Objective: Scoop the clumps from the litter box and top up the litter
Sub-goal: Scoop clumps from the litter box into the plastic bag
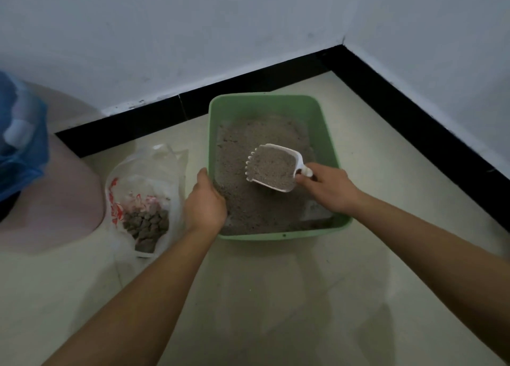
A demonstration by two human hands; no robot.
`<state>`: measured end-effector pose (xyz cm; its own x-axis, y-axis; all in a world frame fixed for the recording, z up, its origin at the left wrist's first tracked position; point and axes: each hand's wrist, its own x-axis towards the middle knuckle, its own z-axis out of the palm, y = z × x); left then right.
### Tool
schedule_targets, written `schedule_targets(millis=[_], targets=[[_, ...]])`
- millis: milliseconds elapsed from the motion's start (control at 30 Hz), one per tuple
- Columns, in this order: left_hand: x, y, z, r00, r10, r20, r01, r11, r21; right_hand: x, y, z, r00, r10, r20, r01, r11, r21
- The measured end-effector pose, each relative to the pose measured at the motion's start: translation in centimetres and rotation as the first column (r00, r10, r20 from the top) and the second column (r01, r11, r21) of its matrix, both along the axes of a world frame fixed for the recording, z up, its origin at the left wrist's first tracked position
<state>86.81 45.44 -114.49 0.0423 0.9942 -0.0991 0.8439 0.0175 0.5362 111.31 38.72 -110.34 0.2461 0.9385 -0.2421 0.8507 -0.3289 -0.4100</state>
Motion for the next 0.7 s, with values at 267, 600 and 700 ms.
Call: schedule_targets(millis=[267,600,700], targets=[[0.2,-0.4,-0.5,0.997,0.061,0.043,-0.062,0.998,0.024,-0.3,-1.3,-0.8,0.995,-0.018,-0.101,0.023,0.998,0.056],[0.2,-0.5,-0.4,0.995,0.084,0.054,-0.086,0.996,0.034,-1.5,-0.5,-0.8,0.999,0.029,-0.017,-0.028,0.997,0.070],[0.3,-0.5,-0.5,0.993,0.093,0.072,-0.096,0.995,0.036,-1.5,-0.6,-0.6,0.998,-0.016,-0.063,0.022,0.994,0.103]])
